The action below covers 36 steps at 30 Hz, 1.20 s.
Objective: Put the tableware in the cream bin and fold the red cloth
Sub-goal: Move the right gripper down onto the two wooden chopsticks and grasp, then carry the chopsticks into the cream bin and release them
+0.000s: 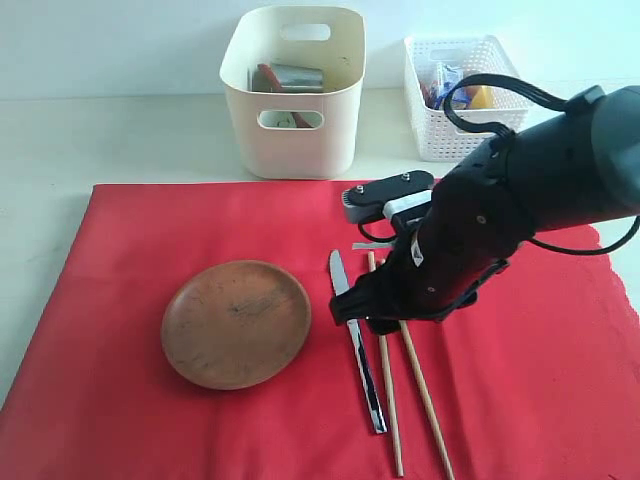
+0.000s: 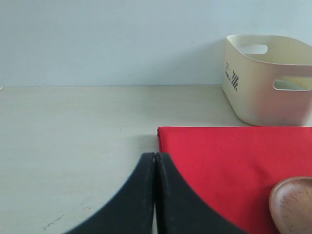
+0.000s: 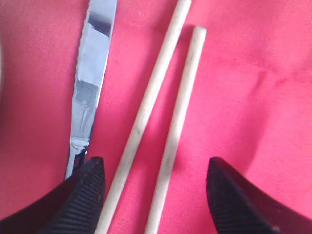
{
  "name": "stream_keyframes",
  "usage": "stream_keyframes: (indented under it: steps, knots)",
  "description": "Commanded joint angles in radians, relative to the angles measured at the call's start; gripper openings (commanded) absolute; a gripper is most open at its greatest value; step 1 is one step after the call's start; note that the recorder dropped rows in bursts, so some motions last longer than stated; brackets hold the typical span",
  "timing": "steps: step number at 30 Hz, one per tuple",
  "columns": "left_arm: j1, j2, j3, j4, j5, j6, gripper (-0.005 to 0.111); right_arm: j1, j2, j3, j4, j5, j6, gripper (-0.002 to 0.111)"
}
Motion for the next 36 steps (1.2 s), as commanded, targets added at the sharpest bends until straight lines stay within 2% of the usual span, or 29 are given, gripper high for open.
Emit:
stream_keyframes:
  steps: [1, 7, 15, 21, 29, 36]
  knots:
    - [0.002, -0.005, 0.000, 0.001, -0.002, 0.001, 0.001, 0.002, 0.018, 0.002, -0.014, -0.017, 0.003, 0.059]
    - [0.002, -0.005, 0.000, 0.001, -0.002, 0.001, 0.001, 0.002, 0.041, 0.002, -0.009, -0.018, 0.001, 0.054]
    - [0.002, -0.005, 0.000, 0.001, -0.002, 0.001, 0.001, 0.002, 0.043, 0.002, -0.009, -0.025, 0.001, 0.017]
    - [0.002, -0.005, 0.000, 0.001, -0.002, 0.001, 0.001, 0.002, 0.043, 0.002, -0.009, -0.026, 0.005, 0.000]
    - [0.002, -0.005, 0.000, 0.001, -0.002, 0.001, 0.001, 0.002, 0.041, 0.002, -0.009, -0.026, 0.005, 0.000]
    - [0.002, -0.005, 0.000, 0.001, -0.002, 0.001, 0.001, 0.002, -0.101, -0.062, -0.011, -0.021, 0.003, 0.000]
